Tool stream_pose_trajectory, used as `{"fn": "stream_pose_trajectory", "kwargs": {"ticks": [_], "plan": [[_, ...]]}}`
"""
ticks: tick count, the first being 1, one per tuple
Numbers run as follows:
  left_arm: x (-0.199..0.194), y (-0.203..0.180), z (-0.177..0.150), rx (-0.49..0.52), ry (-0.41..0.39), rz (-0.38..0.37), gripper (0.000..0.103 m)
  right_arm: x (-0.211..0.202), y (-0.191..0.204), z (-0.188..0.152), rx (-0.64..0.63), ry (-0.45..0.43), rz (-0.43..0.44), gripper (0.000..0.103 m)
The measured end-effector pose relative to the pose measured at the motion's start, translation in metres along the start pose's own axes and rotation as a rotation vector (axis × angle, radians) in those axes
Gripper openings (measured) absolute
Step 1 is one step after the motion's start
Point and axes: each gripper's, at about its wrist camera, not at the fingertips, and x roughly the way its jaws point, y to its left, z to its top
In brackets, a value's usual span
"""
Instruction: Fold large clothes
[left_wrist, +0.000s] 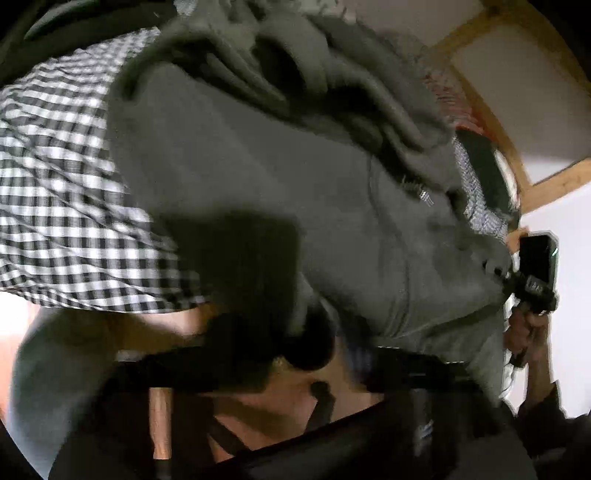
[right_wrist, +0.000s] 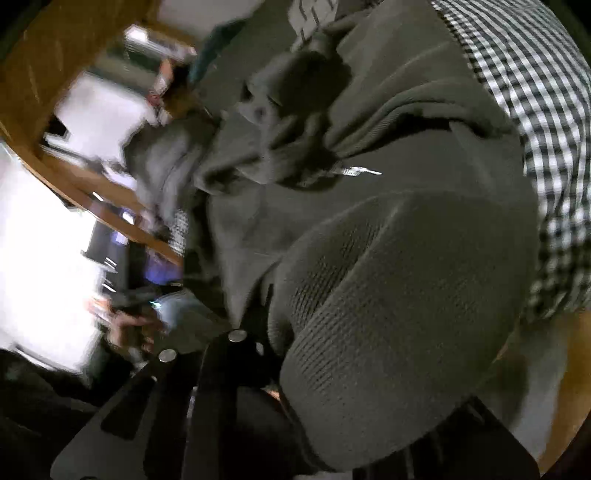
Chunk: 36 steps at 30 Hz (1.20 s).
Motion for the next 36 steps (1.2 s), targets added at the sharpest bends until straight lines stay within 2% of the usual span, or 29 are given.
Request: {"fn": "stream_pose_trajectory", "kwargs": {"ticks": [1, 5, 6, 8, 9, 10, 11, 13, 15, 17, 19, 20, 21, 22, 23, 26, 29, 30, 31, 33, 36], "plan": [[-0.014, 0.006, 0.002, -0.029, -0.023, -0.062, 0.01, -0.006, 0.002, -0.004, 0.013, -0.022, 0.045, 0.015], [-0.053, 0.017, 0.008, -0.064, -0.034, -0.213, 0.01, -0.035, 0.021, -0.01, 0.002, -0.11, 0.174, 0.015], [-0.058, 0.017, 0.009, -0.061, -0.025, -0.249, 0.01, -0.04, 0.028, -0.008, -0.005, -0.122, 0.195, 0.015], [-0.061, 0.015, 0.009, -0.026, 0.07, -0.331, 0.013, -0.048, 0.04, -0.006, -0.026, -0.151, 0.239, 0.015], [-0.061, 0.015, 0.009, -0.011, 0.094, -0.331, 0.014, -0.046, 0.047, -0.004, -0.028, -0.153, 0.255, 0.015], [-0.052, 0.018, 0.008, -0.008, 0.129, -0.312, 0.022, -0.044, 0.05, 0.0, -0.037, -0.147, 0.259, 0.015], [-0.041, 0.021, 0.009, -0.007, 0.146, -0.282, 0.034, -0.041, 0.052, 0.002, -0.047, -0.135, 0.247, 0.015], [-0.012, 0.04, 0.008, -0.05, 0.171, -0.155, 0.046, -0.032, 0.053, 0.005, -0.051, -0.119, 0.238, 0.015], [0.003, 0.053, 0.005, -0.082, 0.156, -0.083, 0.052, -0.029, 0.051, 0.005, -0.037, -0.129, 0.258, 0.015], [0.014, 0.061, 0.001, -0.098, 0.112, -0.053, 0.08, -0.031, 0.049, 0.003, -0.031, -0.141, 0.271, 0.015], [0.019, 0.058, -0.001, -0.09, 0.053, -0.009, 0.083, -0.032, 0.046, 0.001, -0.025, -0.142, 0.268, 0.015], [0.02, 0.056, -0.001, -0.066, 0.053, 0.02, 0.076, -0.032, 0.044, 0.0, -0.02, -0.141, 0.265, 0.015], [0.019, 0.052, 0.0, -0.042, 0.05, 0.053, 0.062, -0.032, 0.043, 0.0, -0.017, -0.142, 0.261, 0.015], [0.017, 0.053, 0.001, -0.023, 0.046, 0.128, 0.029, -0.033, 0.041, -0.001, -0.015, -0.142, 0.257, 0.015], [0.014, 0.055, 0.002, -0.024, 0.037, 0.118, 0.023, -0.033, 0.04, -0.001, -0.014, -0.143, 0.248, 0.015], [-0.017, 0.062, 0.002, -0.05, 0.01, -0.001, 0.015, -0.037, 0.041, 0.0, -0.009, -0.158, 0.236, 0.015], [-0.065, 0.063, 0.005, -0.064, -0.06, -0.163, 0.01, -0.054, 0.047, 0.0, -0.022, -0.218, 0.231, 0.015], [-0.088, 0.072, 0.011, -0.096, -0.112, -0.248, 0.01, -0.063, 0.047, 0.001, -0.028, -0.26, 0.242, 0.015], [-0.109, 0.085, 0.01, -0.118, -0.141, -0.301, 0.009, -0.067, 0.045, 0.003, -0.029, -0.277, 0.252, 0.015], [-0.136, 0.095, 0.024, -0.139, -0.192, -0.385, 0.009, -0.073, 0.04, 0.009, -0.022, -0.319, 0.299, 0.015], [-0.16, 0.099, 0.044, -0.109, -0.225, -0.444, 0.009, -0.078, 0.039, 0.027, -0.034, -0.354, 0.399, 0.015]]}}
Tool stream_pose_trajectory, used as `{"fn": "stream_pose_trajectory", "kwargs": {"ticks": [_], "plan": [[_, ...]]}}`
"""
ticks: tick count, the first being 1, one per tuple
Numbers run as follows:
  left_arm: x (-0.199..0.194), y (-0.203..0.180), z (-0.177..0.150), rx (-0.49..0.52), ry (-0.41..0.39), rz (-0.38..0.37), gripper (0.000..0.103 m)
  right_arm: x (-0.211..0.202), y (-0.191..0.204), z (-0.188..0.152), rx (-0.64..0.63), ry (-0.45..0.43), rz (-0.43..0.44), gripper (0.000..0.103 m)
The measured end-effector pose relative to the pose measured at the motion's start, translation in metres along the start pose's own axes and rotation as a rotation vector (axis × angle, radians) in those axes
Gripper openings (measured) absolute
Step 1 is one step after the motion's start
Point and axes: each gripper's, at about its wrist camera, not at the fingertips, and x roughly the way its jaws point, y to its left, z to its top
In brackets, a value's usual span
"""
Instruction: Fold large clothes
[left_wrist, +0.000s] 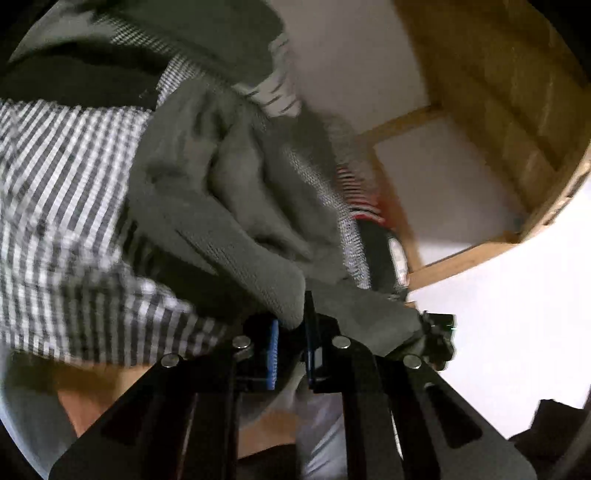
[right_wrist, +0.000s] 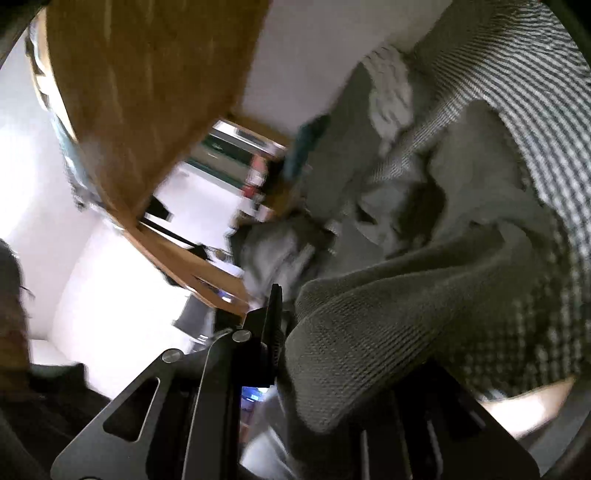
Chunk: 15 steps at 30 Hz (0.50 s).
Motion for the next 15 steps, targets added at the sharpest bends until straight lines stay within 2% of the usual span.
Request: {"fn": "stream_pose_trajectory", "kwargs": {"ticks": [3, 6, 9, 13, 15], "plan": [[-0.003, -0.007, 0.033, -0.011, -0.019, -0.082, 0.01, 0.01, 0.004, 0.023, -0.037, 0.014, 0.005, 0.015], [0.002, -0.014, 0.055, -0.011, -0.007, -0.138, 0.01, 0.023, 0.006, 0.055, -0.081, 0.072, -0.051, 0.017], [0.013, -0.02, 0.074, -0.015, 0.019, -0.121, 0.01, 0.036, -0.01, 0.08, -0.069, 0.161, -0.2, 0.019], [0.042, -0.009, 0.087, -0.06, 0.117, -0.065, 0.011, 0.048, -0.039, 0.089, -0.007, 0.23, -0.263, 0.019], [0.06, -0.017, 0.084, -0.05, 0.161, -0.08, 0.019, 0.052, -0.04, 0.09, -0.021, 0.251, -0.217, 0.02]]}}
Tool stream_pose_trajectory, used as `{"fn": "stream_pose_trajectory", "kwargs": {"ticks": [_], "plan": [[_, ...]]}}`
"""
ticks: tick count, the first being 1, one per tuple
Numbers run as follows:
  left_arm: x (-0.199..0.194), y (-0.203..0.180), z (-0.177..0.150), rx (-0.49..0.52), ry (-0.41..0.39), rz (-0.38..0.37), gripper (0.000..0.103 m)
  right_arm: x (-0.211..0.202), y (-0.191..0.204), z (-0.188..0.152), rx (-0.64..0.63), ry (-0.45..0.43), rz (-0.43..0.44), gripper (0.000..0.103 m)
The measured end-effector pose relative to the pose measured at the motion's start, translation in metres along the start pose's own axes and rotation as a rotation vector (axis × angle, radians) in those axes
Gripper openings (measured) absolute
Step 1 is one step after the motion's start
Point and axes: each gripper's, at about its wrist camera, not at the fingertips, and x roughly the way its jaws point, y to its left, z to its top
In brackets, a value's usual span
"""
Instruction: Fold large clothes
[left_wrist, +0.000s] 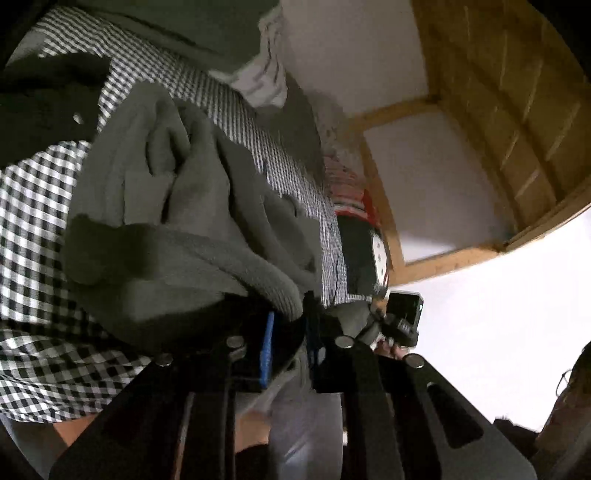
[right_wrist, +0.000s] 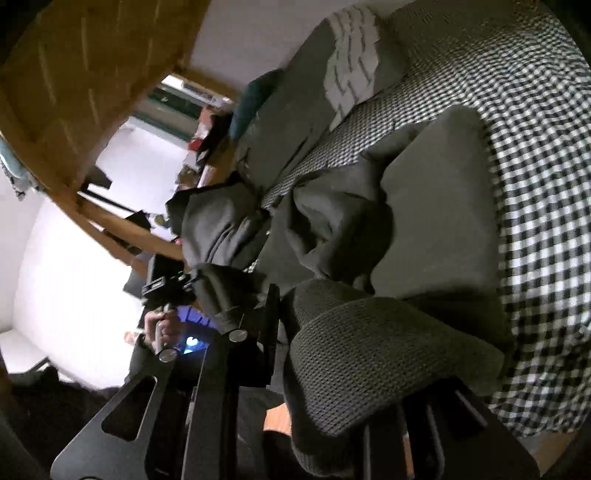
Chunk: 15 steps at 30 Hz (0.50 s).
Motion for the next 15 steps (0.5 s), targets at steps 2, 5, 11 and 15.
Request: {"fn": "stream_pose_trajectory", "kwargs": {"ticks": [2, 5, 11, 15], "plan": [[0.005, -0.007, -0.002, 0.035, 0.037, -0.048, 0.042, -0.002, 0.009, -0.001, -0.062, 0.007, 0.077, 0.028], [0.01, -0.017, -0.002, 0.068, 0.076, -0.062, 0.043, -0.008, 0.026, -0.007, -0.152, 0.023, 0.192, 0.052], [0.014, 0.002, 0.027, -0.026, 0.04, -0.143, 0.043, -0.021, 0.027, 0.001, -0.206, -0.088, 0.325, 0.051], [0.019, 0.025, 0.067, -0.157, -0.042, -0.216, 0.043, -0.009, -0.003, 0.044, -0.018, -0.217, 0.388, 0.052]]}}
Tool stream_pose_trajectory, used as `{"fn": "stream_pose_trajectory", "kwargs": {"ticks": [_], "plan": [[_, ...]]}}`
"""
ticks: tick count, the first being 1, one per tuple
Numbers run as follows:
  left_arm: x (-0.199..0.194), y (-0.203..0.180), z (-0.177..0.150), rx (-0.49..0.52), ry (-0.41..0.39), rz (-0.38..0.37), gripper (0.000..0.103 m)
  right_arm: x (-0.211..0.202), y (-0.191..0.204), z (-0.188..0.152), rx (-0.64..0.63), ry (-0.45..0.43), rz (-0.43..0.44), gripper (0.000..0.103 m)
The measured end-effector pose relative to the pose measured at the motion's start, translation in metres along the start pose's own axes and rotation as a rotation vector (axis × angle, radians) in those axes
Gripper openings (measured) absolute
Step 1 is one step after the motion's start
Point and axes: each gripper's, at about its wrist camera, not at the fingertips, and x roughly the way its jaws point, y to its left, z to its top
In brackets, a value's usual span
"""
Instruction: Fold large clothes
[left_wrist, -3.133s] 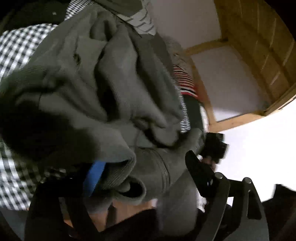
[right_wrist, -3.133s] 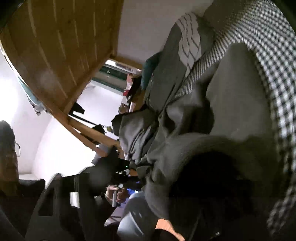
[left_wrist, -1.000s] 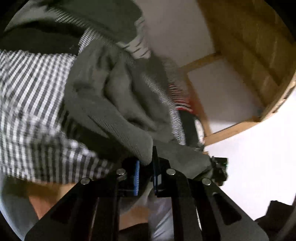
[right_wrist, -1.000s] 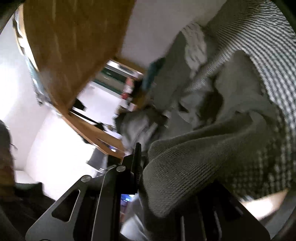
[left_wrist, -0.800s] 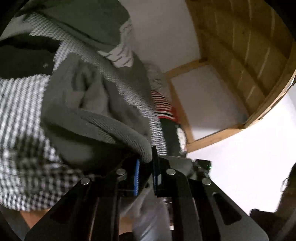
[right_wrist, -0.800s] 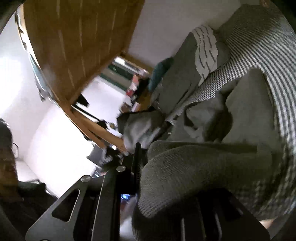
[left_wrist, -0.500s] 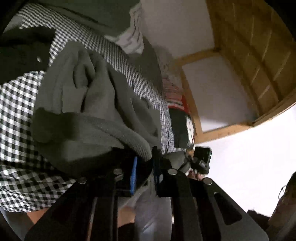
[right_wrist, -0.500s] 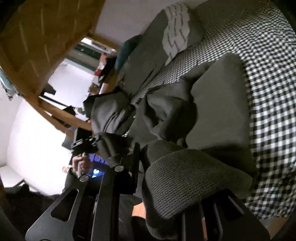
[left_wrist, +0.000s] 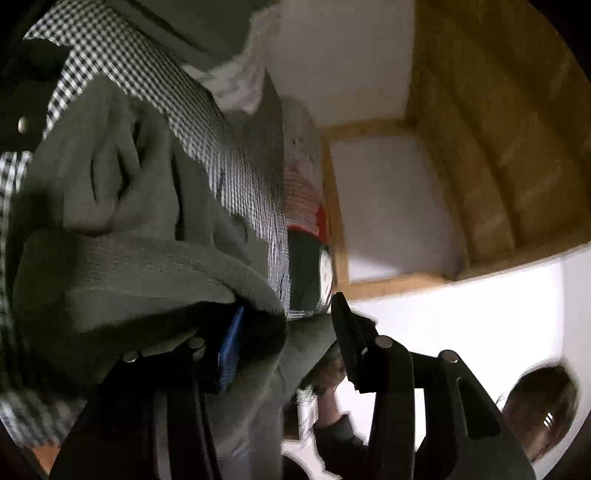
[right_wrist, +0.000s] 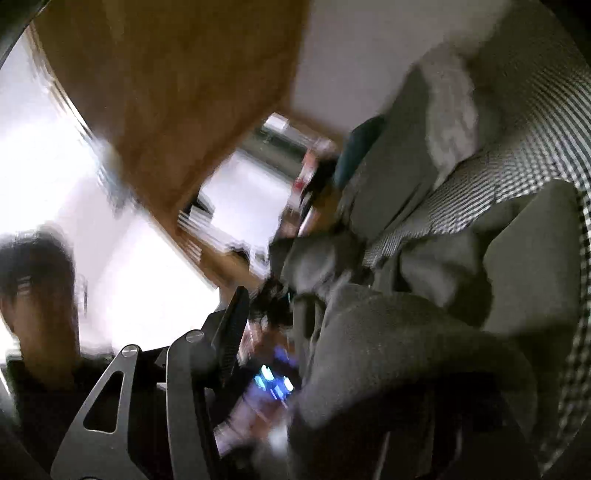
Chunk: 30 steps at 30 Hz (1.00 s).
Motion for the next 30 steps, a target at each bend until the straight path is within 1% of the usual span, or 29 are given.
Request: {"fn": "stream_pose_trajectory", "kwargs": {"ticks": [1, 2, 3, 4, 5, 6, 7, 9, 10, 13, 14, 15, 16, 17, 19, 20, 22, 24, 25, 27, 29, 30], "plan": [[0.003, 0.007, 0.017, -0.029, -0.013, 0.001, 0.044, 0.005, -0.015, 0.012, 0.064, -0.037, -0.027, 0.052], [0.005, 0.015, 0.031, -0.059, -0.027, -0.003, 0.05, 0.013, -0.039, 0.027, 0.167, -0.082, -0.087, 0.055], [0.008, 0.026, 0.046, -0.091, -0.039, -0.004, 0.053, 0.019, -0.053, 0.034, 0.222, -0.1, -0.13, 0.069], [0.011, 0.032, 0.056, -0.104, -0.04, 0.012, 0.054, 0.027, -0.069, 0.042, 0.268, -0.097, -0.192, 0.082], [0.014, 0.041, 0.066, -0.113, -0.038, 0.043, 0.054, 0.042, -0.087, 0.051, 0.297, -0.039, -0.303, 0.086], [0.018, 0.055, 0.075, -0.127, -0.04, 0.1, 0.054, 0.052, -0.098, 0.054, 0.305, 0.009, -0.366, 0.086], [0.02, 0.064, 0.078, -0.145, -0.038, 0.132, 0.055, 0.064, -0.114, 0.055, 0.329, 0.065, -0.43, 0.086], [0.027, 0.085, 0.081, -0.189, -0.026, 0.167, 0.056, 0.077, -0.13, 0.054, 0.355, 0.135, -0.492, 0.087], [0.032, 0.095, 0.079, -0.207, -0.011, 0.194, 0.056, 0.081, -0.129, 0.054, 0.338, 0.161, -0.5, 0.09], [0.038, 0.106, 0.074, -0.195, -0.013, 0.173, 0.056, 0.078, -0.11, 0.053, 0.285, 0.206, -0.453, 0.095], [0.038, 0.107, 0.073, -0.188, -0.015, 0.166, 0.056, 0.069, -0.101, 0.049, 0.261, 0.225, -0.454, 0.096], [0.038, 0.109, 0.073, -0.187, -0.014, 0.159, 0.056, 0.062, -0.095, 0.045, 0.248, 0.229, -0.457, 0.098], [0.039, 0.11, 0.074, -0.193, -0.015, 0.149, 0.056, 0.047, -0.086, 0.039, 0.223, 0.232, -0.464, 0.099], [0.039, 0.11, 0.074, -0.195, -0.014, 0.147, 0.056, 0.038, -0.082, 0.035, 0.209, 0.232, -0.469, 0.099], [0.04, 0.11, 0.075, -0.186, -0.01, 0.155, 0.056, 0.011, -0.075, 0.014, 0.196, 0.244, -0.456, 0.099], [0.04, 0.109, 0.074, -0.176, -0.005, 0.164, 0.056, 0.001, -0.074, -0.002, 0.202, 0.261, -0.452, 0.099], [0.039, 0.109, 0.073, -0.151, -0.003, 0.183, 0.056, -0.011, -0.075, -0.019, 0.204, 0.285, -0.461, 0.099], [0.04, 0.106, 0.071, -0.128, -0.009, 0.2, 0.057, -0.011, -0.077, -0.038, 0.219, 0.277, -0.443, 0.099], [0.041, 0.103, 0.07, -0.116, -0.015, 0.211, 0.057, -0.01, -0.076, -0.044, 0.216, 0.265, -0.454, 0.099], [0.041, 0.097, 0.067, -0.096, -0.021, 0.228, 0.059, -0.007, -0.074, -0.048, 0.197, 0.237, -0.469, 0.099], [0.043, 0.085, 0.062, -0.053, -0.013, 0.268, 0.065, -0.002, -0.071, -0.044, 0.208, 0.207, -0.415, 0.099], [0.046, 0.079, 0.06, -0.027, -0.007, 0.288, 0.066, 0.003, -0.07, -0.043, 0.212, 0.212, -0.408, 0.099]]}}
